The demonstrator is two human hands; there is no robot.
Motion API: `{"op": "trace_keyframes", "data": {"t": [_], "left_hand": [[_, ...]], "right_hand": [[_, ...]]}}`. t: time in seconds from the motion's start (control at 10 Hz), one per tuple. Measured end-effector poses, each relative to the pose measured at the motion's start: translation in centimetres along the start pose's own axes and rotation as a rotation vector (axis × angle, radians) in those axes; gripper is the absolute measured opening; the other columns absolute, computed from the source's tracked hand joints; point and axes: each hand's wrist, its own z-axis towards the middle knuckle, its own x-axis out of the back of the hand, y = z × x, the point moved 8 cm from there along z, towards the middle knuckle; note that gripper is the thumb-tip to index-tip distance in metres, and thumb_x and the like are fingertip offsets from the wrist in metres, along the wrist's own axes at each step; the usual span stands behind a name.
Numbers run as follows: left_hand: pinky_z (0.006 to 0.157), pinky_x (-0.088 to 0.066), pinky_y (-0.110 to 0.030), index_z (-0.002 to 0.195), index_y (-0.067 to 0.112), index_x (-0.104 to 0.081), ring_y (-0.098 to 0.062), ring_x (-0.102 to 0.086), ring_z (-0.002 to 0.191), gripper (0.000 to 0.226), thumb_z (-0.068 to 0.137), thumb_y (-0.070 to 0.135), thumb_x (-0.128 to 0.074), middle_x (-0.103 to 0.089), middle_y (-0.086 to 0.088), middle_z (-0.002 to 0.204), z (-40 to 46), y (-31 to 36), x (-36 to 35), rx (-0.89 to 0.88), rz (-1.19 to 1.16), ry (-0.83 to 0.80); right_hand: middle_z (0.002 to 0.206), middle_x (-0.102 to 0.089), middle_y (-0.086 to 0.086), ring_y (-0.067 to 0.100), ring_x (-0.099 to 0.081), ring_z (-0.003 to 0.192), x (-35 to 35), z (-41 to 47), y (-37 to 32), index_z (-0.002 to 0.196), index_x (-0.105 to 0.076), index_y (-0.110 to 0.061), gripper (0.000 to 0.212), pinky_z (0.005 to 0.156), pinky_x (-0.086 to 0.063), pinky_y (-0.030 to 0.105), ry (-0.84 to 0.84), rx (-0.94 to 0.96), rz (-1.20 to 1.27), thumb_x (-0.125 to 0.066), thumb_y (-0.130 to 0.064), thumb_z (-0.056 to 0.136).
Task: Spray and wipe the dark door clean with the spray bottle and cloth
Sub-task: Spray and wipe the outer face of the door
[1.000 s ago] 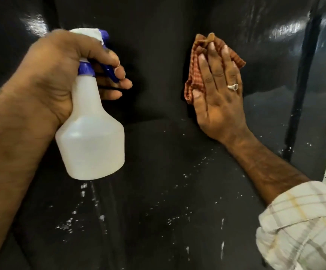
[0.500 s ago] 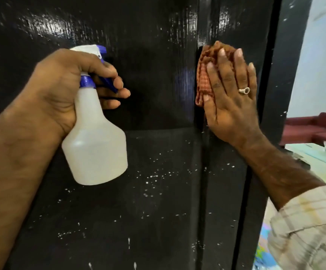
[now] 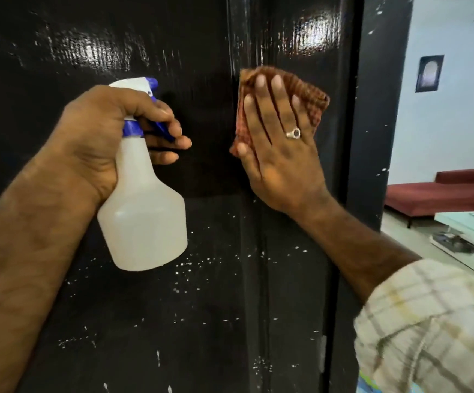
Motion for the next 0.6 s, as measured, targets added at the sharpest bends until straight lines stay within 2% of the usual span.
{"op": "trace_keyframes", "data": {"t": [0.1,0.2,0.3,0.4,0.5,0.6], "left_hand": [[0.067,-0.064,-0.035,0.086,0.008,-0.068,-0.037,-0.076,0.094,0.021,0.099,0.009,-0.051,-0.073,-0.011,0.081,-0.9,0.5,-1.3,-0.028,-0.021,0.017],[0.064,-0.061,-0.031,0.079,0.013,-0.065,-0.029,-0.076,0.085,0.02,0.093,0.006,-0.053,-0.069,-0.007,0.077,-1.3,0.6,-1.8,-0.028,-0.048,0.028],[0.062,-0.061,-0.031,0.081,0.013,-0.066,-0.029,-0.076,0.086,0.019,0.093,0.006,-0.053,-0.069,-0.008,0.079,-1.3,0.7,-2.3,-0.014,-0.041,0.005],[0.062,-0.062,-0.031,0.083,0.012,-0.066,-0.029,-0.076,0.085,0.018,0.093,0.006,-0.053,-0.069,-0.008,0.08,-1.2,0.3,-2.8,-0.008,-0.043,-0.007],[0.061,-0.062,-0.03,0.082,0.013,-0.066,-0.029,-0.076,0.086,0.019,0.093,0.006,-0.053,-0.068,-0.008,0.079,-1.2,-0.3,-3.7,0.007,-0.061,-0.023],[0.06,-0.062,-0.03,0.081,0.012,-0.067,-0.029,-0.076,0.084,0.019,0.093,0.005,-0.054,-0.069,-0.009,0.078,-1.7,-1.1,-3.8,0.023,-0.082,-0.001]], "right_hand": [[0.176,-0.014,0.019,0.034,-0.008,0.165,0.0,-5.0,1.9,0.168,-0.023,-0.006,0.066,0.132,-0.012,0.056,-0.026,0.105,0.018,-0.038,-0.042,0.114],[0.177,-0.009,0.019,0.035,-0.005,0.165,0.0,-3.9,5.1,0.169,-0.017,-0.006,0.069,0.132,-0.009,0.057,-0.002,-0.082,0.018,-0.033,-0.044,0.113],[0.176,-0.009,0.023,0.038,-0.006,0.164,0.8,-0.7,5.9,0.168,-0.016,-0.003,0.071,0.132,-0.004,0.057,0.063,-0.292,0.011,-0.029,-0.046,0.113],[0.175,-0.01,0.024,0.039,-0.007,0.164,0.6,0.9,3.2,0.168,-0.017,-0.001,0.071,0.131,-0.007,0.059,0.083,-0.317,0.028,-0.032,-0.043,0.113],[0.176,-0.013,0.017,0.034,-0.006,0.165,-0.3,-3.2,-0.2,0.168,-0.023,-0.006,0.064,0.131,-0.013,0.057,0.004,-0.012,0.04,-0.039,-0.035,0.113],[0.177,-0.017,0.01,0.03,-0.009,0.165,-0.8,-7.4,0.2,0.168,-0.028,-0.014,0.063,0.13,-0.019,0.056,-0.087,0.178,0.041,-0.046,-0.039,0.112]]}}
